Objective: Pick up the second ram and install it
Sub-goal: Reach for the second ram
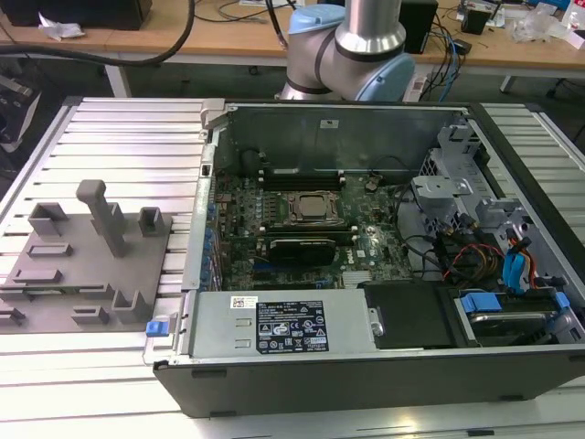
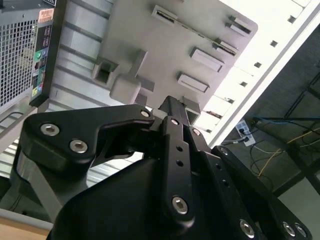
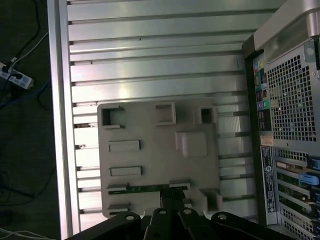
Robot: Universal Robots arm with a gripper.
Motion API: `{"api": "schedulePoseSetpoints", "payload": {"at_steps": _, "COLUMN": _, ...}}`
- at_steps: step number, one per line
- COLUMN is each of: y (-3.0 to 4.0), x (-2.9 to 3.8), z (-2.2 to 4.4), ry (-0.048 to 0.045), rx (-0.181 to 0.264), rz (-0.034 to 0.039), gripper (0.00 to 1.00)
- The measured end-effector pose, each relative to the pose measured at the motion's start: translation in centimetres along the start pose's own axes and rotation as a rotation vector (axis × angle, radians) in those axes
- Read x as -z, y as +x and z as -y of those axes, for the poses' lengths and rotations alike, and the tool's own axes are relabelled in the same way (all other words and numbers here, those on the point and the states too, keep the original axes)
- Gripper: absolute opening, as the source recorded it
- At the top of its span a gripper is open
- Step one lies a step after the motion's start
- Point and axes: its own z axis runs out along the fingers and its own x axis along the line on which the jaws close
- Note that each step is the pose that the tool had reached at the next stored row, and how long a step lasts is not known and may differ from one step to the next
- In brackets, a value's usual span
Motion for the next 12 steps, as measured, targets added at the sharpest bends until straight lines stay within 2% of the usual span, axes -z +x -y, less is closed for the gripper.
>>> {"api": "schedulePoseSetpoints", "payload": {"at_steps": 3, "y": 0.19, "x": -0.07, "z": 0.83, "ry": -0.0001, "rx": 0.000, "rz": 0.0001, "gripper": 0.11}}
{"api": "schedulePoseSetpoints", "payload": {"at_steps": 4, "y": 0.22, "x": -0.12, "z": 1.50, "ry": 0.0000, "rx": 0.000, "rz": 0.0000, "gripper": 0.11}}
{"api": "schedulePoseSetpoints", "payload": {"at_steps": 5, "y": 0.21, "x": -0.16, "z": 1.77, "ry": -0.0001, "rx": 0.000, "rz": 0.0002, "gripper": 0.11}}
{"api": "schedulePoseSetpoints", "payload": {"at_steps": 12, "y": 0.21, "x": -0.16, "z": 1.79, "ry": -0.0001, "rx": 0.000, "rz": 0.0001, "gripper": 0.11}}
